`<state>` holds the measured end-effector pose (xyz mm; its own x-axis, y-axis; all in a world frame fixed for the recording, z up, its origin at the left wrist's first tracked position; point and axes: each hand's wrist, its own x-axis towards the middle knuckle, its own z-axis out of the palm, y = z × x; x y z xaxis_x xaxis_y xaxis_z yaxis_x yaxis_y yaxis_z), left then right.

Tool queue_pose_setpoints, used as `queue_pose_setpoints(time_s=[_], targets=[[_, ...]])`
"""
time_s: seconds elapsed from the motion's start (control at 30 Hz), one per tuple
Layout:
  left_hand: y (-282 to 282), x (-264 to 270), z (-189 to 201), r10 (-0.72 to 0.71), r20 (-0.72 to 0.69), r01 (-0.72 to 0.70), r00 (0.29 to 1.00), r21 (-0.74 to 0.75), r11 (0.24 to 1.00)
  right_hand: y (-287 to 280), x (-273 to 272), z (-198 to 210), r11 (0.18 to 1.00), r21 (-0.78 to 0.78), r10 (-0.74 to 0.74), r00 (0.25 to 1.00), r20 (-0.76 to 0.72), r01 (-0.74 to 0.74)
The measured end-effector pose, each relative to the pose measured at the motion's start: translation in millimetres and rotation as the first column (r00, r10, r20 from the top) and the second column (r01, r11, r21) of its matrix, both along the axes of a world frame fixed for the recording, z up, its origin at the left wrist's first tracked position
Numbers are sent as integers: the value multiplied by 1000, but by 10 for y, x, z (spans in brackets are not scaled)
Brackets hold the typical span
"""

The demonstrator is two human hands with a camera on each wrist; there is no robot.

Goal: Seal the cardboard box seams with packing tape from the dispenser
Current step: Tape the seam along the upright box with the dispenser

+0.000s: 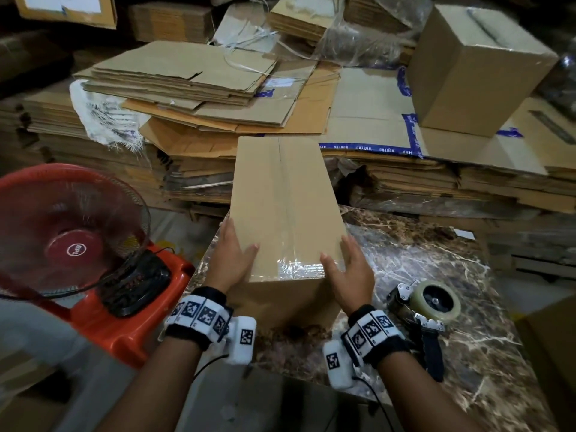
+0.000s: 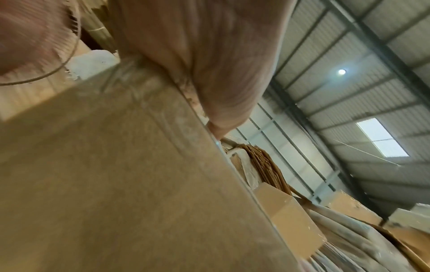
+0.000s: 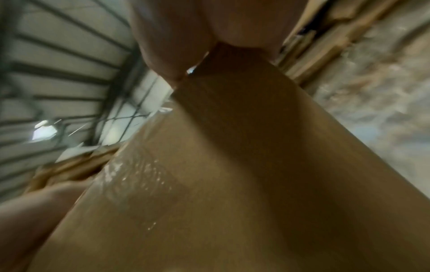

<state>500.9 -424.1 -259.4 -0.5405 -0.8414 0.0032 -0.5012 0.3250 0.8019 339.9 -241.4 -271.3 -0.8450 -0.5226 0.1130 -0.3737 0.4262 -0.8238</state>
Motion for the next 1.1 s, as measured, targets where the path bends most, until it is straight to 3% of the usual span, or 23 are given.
queue_pose_setpoints(time_s=[0.07,0.2,0.4,0.47,0.67,0.8,0.9,0.93,1.0,1.03,1.1], targets=[[-91,43,-36,-21,-62,29,998,131,991,38,9,-95,983,-169,-44,987,156,71],[-88,92,-75,-1,-217,68,976,301,951,73,14,-160,966,-236,-19,939,344,106],[-76,127,-151,90,-305,58,948,445,894,96,-39,-157,987,-12,-117,767,631,161],[22,134,-154,151,-335,34,930,488,872,83,-112,-132,983,-8,-126,715,688,181],[764,-26,-103,309,-446,-14,840,552,834,51,-397,139,959,-161,-83,777,624,231],[1119,-293,21,221,-426,96,877,606,790,17,-402,285,984,-161,30,824,566,75],[1202,-390,19,149,-461,217,875,647,731,100,-357,357,984,-171,36,875,483,54],[1148,-370,-1,92,-458,230,884,599,767,137,-332,396,988,-140,0,904,427,66],[973,-303,9,-75,-398,222,914,338,915,202,-310,387,996,20,-94,972,214,92],[839,-280,24,-137,-326,198,936,164,966,219,-268,383,993,96,-81,994,70,74],[503,-298,79,-166,-172,137,971,-164,977,217,-114,437,973,228,79,982,-174,-38]])
